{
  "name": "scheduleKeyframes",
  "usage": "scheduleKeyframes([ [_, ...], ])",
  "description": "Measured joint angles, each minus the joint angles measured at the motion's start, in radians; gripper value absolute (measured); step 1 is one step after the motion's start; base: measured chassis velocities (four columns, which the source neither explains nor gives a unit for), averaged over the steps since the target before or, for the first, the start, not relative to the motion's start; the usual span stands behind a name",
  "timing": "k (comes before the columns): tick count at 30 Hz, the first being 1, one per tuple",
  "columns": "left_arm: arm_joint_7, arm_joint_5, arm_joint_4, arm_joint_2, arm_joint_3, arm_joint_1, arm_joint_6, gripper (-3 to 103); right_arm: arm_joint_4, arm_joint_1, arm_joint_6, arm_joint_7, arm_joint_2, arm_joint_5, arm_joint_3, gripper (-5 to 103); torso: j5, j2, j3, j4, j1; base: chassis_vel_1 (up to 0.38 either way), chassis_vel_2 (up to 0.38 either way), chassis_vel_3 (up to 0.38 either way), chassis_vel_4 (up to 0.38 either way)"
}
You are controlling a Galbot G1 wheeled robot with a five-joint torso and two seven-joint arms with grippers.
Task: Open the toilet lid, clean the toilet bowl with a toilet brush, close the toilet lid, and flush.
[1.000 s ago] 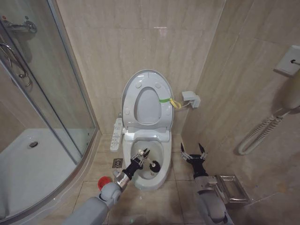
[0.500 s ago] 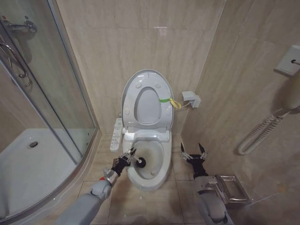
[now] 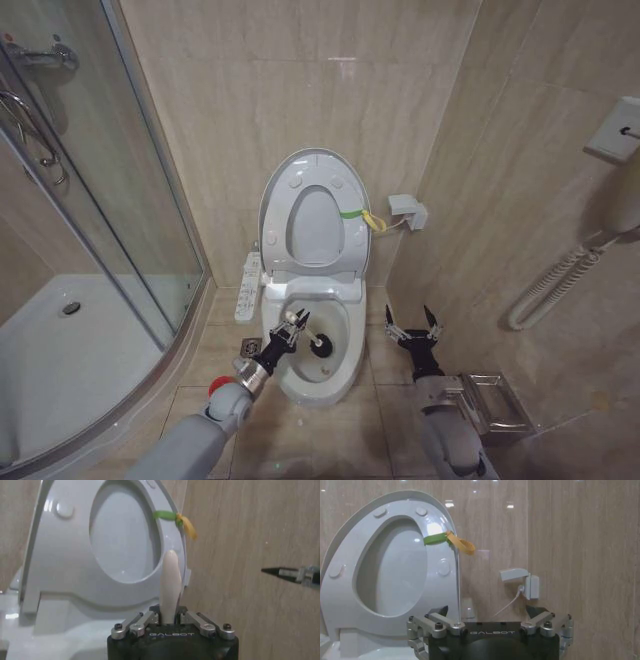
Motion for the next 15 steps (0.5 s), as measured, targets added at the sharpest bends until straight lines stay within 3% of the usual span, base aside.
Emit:
scheduleKeyframes([
  [6,0.065,-0.012,0.161,-0.059,-0.009,-0.045,-0.033,19,0.0,0.0,0.0,0.0,0.0,0.0,0.0,100,-0.0001,0.0,0.0,-0.0001,0.0,0.0,0.0,0.0,0.0],
  [15,0.088,-0.037,0.258,-0.08,-0.033,-0.084,-0.048,19,0.0,0.0,0.0,0.0,0.0,0.0,0.0,100,-0.0001,0.0,0.0,0.0,0.0,0.0,0.0,0.0,0.0],
])
